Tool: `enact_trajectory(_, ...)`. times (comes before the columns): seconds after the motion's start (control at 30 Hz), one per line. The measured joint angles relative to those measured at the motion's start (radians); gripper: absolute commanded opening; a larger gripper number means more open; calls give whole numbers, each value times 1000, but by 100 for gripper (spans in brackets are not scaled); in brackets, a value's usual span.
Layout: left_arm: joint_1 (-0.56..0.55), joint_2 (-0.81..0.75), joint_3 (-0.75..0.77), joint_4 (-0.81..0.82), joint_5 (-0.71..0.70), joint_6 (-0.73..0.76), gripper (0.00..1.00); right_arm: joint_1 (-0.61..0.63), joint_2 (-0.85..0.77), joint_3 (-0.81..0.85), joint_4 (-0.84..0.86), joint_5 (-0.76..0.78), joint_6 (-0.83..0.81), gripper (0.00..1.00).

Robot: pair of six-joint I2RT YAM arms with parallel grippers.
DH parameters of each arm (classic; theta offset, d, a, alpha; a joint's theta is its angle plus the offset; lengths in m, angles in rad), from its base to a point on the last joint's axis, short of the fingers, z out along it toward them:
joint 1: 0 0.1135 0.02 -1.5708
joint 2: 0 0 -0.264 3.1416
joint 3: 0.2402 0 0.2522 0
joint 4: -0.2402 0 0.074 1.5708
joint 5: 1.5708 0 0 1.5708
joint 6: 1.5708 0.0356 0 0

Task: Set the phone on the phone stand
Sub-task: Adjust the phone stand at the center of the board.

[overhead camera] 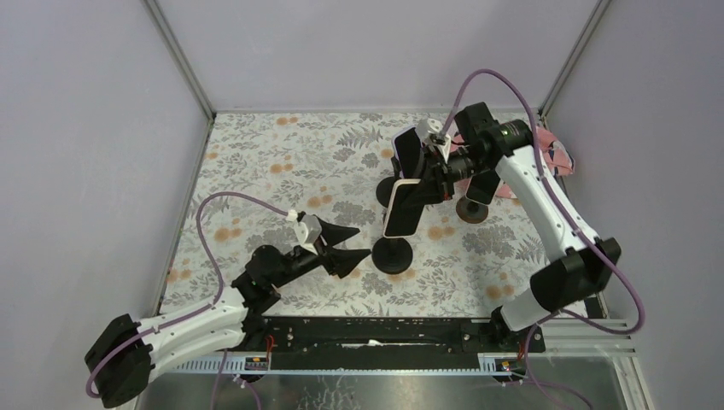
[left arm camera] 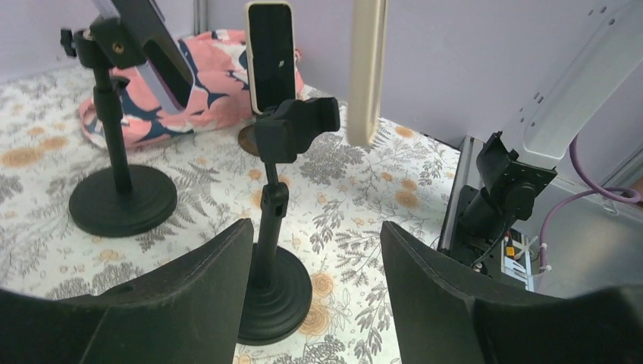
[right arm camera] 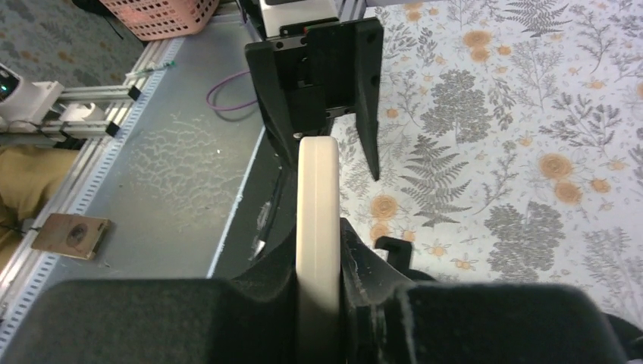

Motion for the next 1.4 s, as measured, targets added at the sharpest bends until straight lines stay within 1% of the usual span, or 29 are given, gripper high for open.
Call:
enact_trajectory(0.03,0,-7,8,-26,-4,-10,68,6,48,54,-62,3,-63,0)
enact_trajectory(0.1,4,-4,22,-66,-14,-27,67,8,99,109,-128,15,-151,0)
enact_trajectory(0.17,6,19,50,-106,-28,-41,66,9,123,123,-185,27,-225,0)
enact_trajectory(0.3,11,57,90,-134,-53,-53,60,30,133,123,-257,43,-312,0)
enact_trajectory(0.53,32,34,93,-145,-89,-71,55,103,149,77,-303,42,-418,0)
enact_trajectory(0.73,33,-10,88,-163,-101,-79,55,106,222,73,-307,37,-477,0)
enact_trajectory(0.87,34,-10,87,-169,-108,-79,57,106,230,53,-307,37,-504,0)
enact_trajectory(1.0,34,36,99,-171,-108,-87,60,106,185,10,-303,54,-513,0)
enact_trajectory(1.03,34,57,109,-172,-108,-93,69,105,161,-3,-303,61,-511,0)
enact_trajectory(1.07,33,73,119,-175,-111,-99,72,100,127,-18,-301,73,-509,0)
enact_trajectory(1.13,20,101,147,-185,-133,-112,74,87,58,-39,-304,82,-497,0)
enact_trajectory(1.2,-8,118,175,-195,-181,-115,74,50,-20,-58,-302,89,-478,0)
enact_trajectory(1.27,-58,136,212,-211,-241,-113,73,-9,-101,-92,-278,90,-442,0)
enact_trajectory(1.4,-150,204,320,-290,-377,-118,65,-95,-191,-167,-200,90,-352,0)
